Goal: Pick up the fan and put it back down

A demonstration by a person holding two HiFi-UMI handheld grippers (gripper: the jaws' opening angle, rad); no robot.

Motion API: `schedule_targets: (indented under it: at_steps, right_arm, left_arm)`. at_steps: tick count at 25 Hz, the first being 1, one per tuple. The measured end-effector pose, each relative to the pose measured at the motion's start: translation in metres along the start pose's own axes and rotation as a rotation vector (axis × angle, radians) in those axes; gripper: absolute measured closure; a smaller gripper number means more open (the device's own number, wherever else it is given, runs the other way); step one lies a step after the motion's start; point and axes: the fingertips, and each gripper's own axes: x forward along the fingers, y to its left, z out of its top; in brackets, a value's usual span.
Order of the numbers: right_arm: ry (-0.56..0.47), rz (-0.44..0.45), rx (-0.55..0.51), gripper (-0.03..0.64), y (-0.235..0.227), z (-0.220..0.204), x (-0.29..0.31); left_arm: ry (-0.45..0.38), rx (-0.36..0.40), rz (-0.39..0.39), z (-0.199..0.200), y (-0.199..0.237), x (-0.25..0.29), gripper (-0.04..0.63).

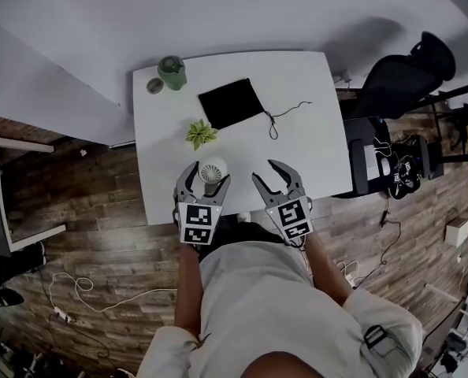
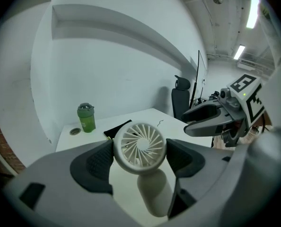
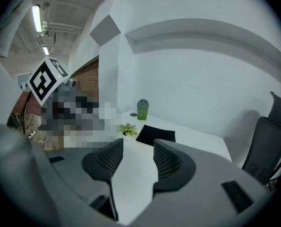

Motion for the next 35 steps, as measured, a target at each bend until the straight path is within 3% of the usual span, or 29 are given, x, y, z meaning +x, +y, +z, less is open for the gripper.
schedule_targets:
  at_steps: [22, 35]
  right_arm:
    - [0.222, 0.055, 0.056, 0.413, 0.02, -0.096, 0.029]
    - [0.255, 0.083, 0.062, 0.411, 0.028, -0.112, 0.03]
  left_arm:
    - [0.316, -0.006, -0.085, -0.117, -0.023, 0.068, 0.25]
    - [0.401, 0.015, -0.085, -0.142, -0.032, 0.083, 0.249]
